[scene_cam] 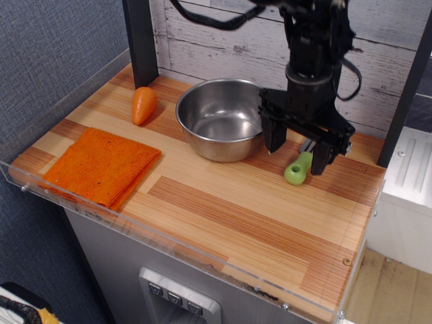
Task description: Move the green knife in right side of orange cloth
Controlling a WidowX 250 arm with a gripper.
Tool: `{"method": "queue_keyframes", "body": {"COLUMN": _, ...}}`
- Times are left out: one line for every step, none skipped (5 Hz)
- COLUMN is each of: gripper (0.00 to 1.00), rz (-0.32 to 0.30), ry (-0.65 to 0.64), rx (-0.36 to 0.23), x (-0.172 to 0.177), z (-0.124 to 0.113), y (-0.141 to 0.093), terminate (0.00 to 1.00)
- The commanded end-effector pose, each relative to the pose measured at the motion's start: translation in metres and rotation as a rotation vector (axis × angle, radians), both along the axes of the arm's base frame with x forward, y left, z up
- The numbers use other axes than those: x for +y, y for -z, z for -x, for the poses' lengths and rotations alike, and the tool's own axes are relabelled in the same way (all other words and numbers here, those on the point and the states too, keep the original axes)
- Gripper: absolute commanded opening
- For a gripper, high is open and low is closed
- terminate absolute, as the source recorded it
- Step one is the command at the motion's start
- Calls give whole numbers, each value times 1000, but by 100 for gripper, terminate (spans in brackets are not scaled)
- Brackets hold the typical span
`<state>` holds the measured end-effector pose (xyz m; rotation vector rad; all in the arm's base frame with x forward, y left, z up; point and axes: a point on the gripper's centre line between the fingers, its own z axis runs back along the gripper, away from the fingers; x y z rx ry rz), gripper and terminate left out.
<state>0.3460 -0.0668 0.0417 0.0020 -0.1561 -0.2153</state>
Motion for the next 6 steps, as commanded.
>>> {"method": "queue_keyframes", "body": {"gripper": 100, "rz": -13, "ry": 22, "rx": -56, "x": -5, "z": -7, "y": -1, "terminate": 0}}
{"method": "queue_keyframes", "body": {"gripper": 100, "rz": -15, "ry": 27, "rx": -55, "x": -5, "z": -7, "y": -1, "terminate": 0}}
{"method": "queue_keyframes", "body": {"gripper": 100, "rz": -15, "ry": 20, "rx": -63, "x": -5, "z": -7, "y": -1, "terminate": 0}}
{"method": "queue_keyframes", "body": {"gripper": 100, "rz": -15, "ry": 18, "rx": -48, "x": -5, "z": -6, "y": -1, "terminate": 0}}
{"method": "queue_keyframes", "body": {"gripper": 100, "rz": -2, "ry": 20, "rx": -11, "x": -7, "z": -11, "y": 24, "terminate": 0}}
{"method": "queue_keyframes", "body": {"gripper": 100, "rz": -4, "ry": 14, "rx": -5, "x": -4, "z": -12, "y": 27, "terminate": 0}}
